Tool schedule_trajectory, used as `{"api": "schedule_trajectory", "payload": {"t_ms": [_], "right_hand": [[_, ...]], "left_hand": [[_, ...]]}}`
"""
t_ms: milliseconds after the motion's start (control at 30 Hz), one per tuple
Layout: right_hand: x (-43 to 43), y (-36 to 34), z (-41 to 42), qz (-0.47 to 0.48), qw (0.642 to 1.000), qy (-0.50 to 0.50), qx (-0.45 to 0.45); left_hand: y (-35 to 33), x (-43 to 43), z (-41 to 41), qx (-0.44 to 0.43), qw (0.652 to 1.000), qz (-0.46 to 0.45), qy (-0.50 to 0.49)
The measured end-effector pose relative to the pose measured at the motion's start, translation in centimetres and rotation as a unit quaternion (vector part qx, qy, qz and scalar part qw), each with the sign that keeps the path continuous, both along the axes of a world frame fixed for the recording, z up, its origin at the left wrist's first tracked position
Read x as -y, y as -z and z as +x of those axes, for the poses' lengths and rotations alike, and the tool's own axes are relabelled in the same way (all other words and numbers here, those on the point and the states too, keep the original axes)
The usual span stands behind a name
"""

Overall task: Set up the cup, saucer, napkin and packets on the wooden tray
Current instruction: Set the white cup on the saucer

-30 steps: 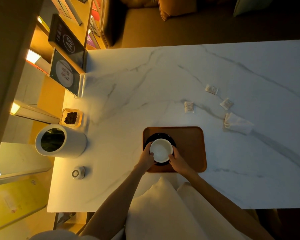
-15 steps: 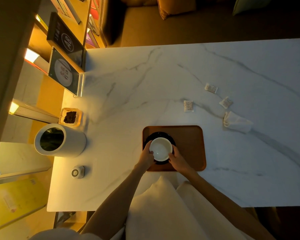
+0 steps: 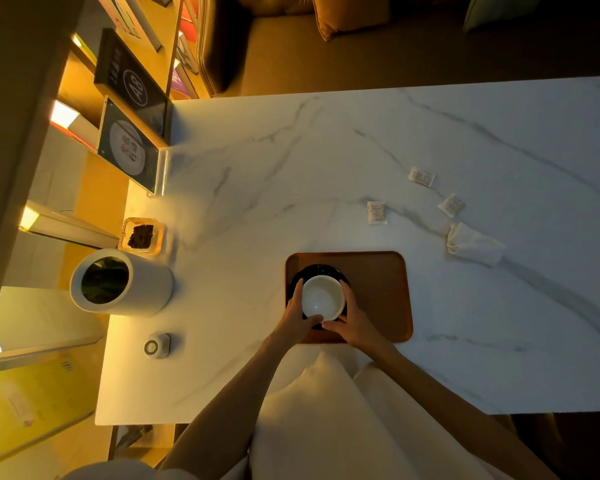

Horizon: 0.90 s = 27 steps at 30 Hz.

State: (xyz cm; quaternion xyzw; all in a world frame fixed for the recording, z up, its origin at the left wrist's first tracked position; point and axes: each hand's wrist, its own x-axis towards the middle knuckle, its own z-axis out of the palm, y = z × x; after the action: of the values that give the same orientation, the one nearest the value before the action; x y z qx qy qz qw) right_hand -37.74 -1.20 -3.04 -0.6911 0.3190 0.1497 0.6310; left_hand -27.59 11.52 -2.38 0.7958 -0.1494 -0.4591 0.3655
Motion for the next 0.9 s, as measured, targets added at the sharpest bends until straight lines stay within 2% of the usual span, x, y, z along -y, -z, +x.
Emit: {"api": "schedule_trajectory", "payload": {"t_ms": [233, 300, 367, 500, 600, 700, 900], "right_hand": [[0.0, 0.3, -0.1, 0.000, 1.000, -0.002, 0.006], [0.3, 0.2, -0.1, 0.025, 1.000, -0.010, -0.002], [1.0, 0.0, -0.2, 0.009, 1.000, -0.010, -0.020], [4.8, -0.9, -1.3, -0.094, 0.989, 0.111, -0.038], [8.7, -1.8, -2.7, -0.160, 0.969, 0.187, -0.028], [12.3, -2.7, -5.0, -0.185, 0.956, 0.226, -0.014], [17.2, -3.0, -9.7, -0.214, 0.945, 0.244, -0.038]], "left_hand": [[0.0, 0.2, -0.1, 0.008, 1.000, -0.014, -0.001], [-0.2, 0.7, 0.3, -0.002, 1.000, 0.015, -0.018], [-0.6, 1.3, 0.9, -0.003, 0.998, 0.049, -0.048], [-1.5, 2.7, 2.9, 0.105, 0.989, 0.085, -0.064], [-2.6, 4.8, 4.0, 0.177, 0.979, 0.074, -0.069], [-3.2, 7.3, 3.9, 0.183, 0.980, 0.059, -0.046], [-3.0, 11.7, 1.0, 0.169, 0.984, 0.050, -0.034]]}}
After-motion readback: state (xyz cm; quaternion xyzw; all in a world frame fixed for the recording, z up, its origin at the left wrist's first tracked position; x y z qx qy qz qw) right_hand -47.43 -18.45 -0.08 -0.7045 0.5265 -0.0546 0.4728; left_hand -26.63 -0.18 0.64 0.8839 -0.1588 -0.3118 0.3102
